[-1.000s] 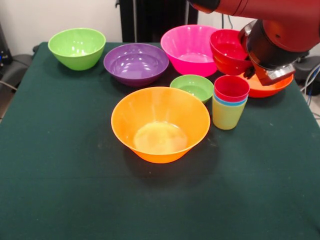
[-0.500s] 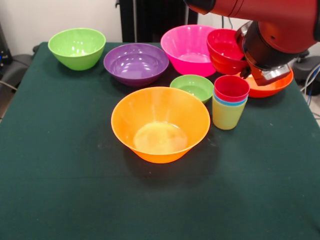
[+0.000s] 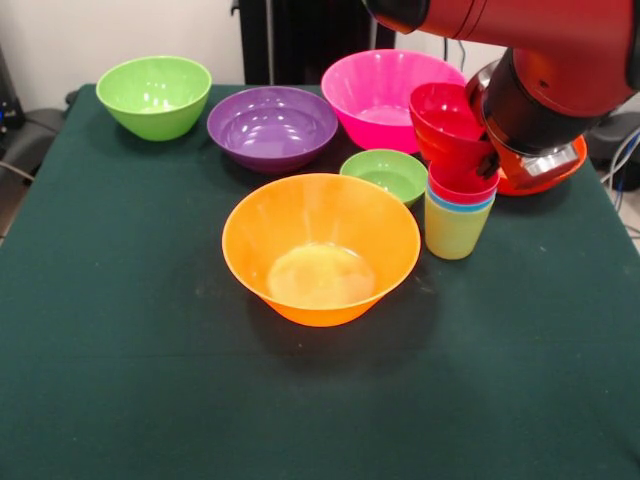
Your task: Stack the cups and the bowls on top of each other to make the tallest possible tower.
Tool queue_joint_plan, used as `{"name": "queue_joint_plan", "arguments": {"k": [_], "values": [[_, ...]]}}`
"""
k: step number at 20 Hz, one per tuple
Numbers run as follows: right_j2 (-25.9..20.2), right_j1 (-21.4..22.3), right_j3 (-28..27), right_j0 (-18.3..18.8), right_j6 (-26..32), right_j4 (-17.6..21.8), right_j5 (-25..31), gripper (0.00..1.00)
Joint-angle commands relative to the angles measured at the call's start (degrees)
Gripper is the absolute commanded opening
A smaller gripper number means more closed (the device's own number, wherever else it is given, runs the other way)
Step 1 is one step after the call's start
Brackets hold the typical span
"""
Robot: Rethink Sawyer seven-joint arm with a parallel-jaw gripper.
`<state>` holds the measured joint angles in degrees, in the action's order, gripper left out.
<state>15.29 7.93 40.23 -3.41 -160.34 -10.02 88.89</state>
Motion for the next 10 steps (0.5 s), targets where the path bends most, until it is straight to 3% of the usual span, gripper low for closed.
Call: {"name": "queue_joint_plan", "arguments": {"k": [1, 10], "values": [[-2.87, -1.14, 4.79, -0.03, -4.69, 1.16, -6.41, 0.00], [-3.37, -0.96, 6.63, -0.40, -5.73, 0.13, -8.96, 0.00]]}}
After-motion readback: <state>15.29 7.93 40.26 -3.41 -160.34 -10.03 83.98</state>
